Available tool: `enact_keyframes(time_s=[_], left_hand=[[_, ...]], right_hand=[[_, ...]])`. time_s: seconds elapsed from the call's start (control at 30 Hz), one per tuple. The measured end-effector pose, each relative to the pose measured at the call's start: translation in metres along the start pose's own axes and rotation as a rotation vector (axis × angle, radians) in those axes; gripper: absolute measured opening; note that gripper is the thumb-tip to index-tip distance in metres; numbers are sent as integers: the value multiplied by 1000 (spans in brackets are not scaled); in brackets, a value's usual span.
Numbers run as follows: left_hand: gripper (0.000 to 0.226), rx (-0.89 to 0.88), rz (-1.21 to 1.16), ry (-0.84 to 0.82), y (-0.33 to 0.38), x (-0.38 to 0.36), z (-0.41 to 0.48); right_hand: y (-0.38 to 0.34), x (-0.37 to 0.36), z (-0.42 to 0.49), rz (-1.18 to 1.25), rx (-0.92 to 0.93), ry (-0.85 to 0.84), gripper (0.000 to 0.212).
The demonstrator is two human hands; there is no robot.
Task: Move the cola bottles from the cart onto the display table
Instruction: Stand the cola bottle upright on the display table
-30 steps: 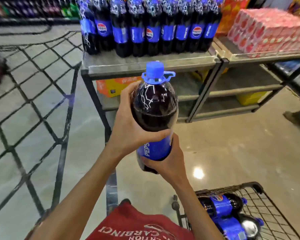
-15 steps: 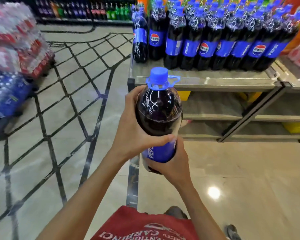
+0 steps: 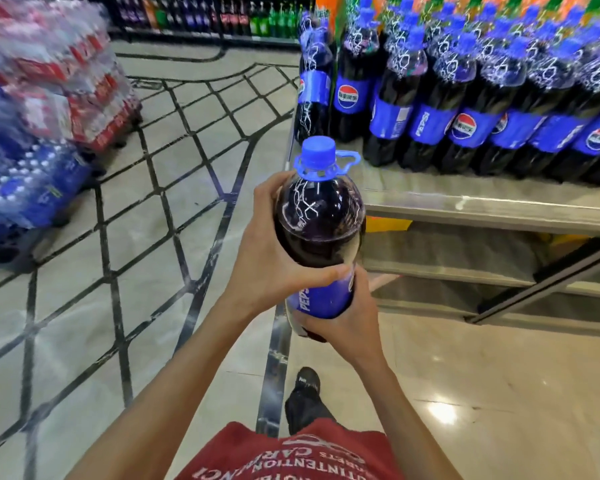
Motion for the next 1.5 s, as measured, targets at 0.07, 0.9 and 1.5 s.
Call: enact_keyframes(time_s=[0.07, 0.9, 1.5], left_hand=[[115, 6, 18, 12, -7, -5, 29], [113, -32, 51, -127, -100, -48, 308], [108, -206, -77, -388, -160, -105, 457]], right_hand=[[0, 0, 32, 2, 0, -12, 91], [29, -11, 310, -82, -79, 113, 83], [54, -16, 430, -52, -123, 431, 96]])
Point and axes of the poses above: each hand's wrist, its own z-axis towards the middle knuckle, its own x-axis out of the back of the hand, y = z × x, the point moved 7 cm from there along z, towards the middle knuckle, and after that the axes turned 4 degrees about z, right-handed, at the moved point
